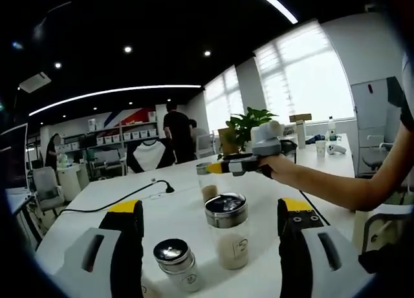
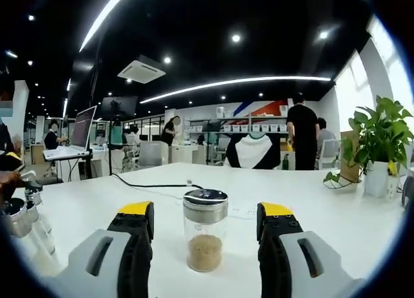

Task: Rotate the seasoning bottle until the label or dispensing opening points toward the visible target arrow and the bottle remains upright within the marked orientation range

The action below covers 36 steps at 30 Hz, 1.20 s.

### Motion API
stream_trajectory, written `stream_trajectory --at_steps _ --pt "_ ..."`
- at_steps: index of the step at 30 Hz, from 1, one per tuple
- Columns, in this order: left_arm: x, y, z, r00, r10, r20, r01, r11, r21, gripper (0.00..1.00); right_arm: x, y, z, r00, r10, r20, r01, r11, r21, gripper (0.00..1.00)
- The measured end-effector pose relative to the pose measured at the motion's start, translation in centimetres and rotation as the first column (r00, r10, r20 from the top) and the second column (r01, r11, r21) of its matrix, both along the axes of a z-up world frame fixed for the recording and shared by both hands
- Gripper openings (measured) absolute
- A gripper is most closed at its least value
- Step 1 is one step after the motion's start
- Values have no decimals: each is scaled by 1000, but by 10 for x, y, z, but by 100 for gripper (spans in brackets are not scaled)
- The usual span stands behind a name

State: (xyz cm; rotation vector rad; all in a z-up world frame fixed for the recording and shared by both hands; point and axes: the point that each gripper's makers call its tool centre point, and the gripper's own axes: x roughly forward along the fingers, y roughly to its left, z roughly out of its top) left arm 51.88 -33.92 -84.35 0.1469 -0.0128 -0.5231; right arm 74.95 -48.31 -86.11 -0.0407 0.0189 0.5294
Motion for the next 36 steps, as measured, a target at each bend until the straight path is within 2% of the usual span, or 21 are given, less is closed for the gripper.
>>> stream_trajectory --at_steps 5,18,36 --pt "1 -2 -1 1000 -5 0 5 1000 3 90 13 -6 -4 1000 -17 -13 17 1000 -4 64" --pt "1 2 -3 1000 9 -10 -9 1000 3 90 23 11 -17 999 12 -41 -13 1000 -26 63" --pt "-13 4 -4 1000 -7 -8 7 1000 -3 90 36 13 -28 997 -10 -70 7 999 -38 61"
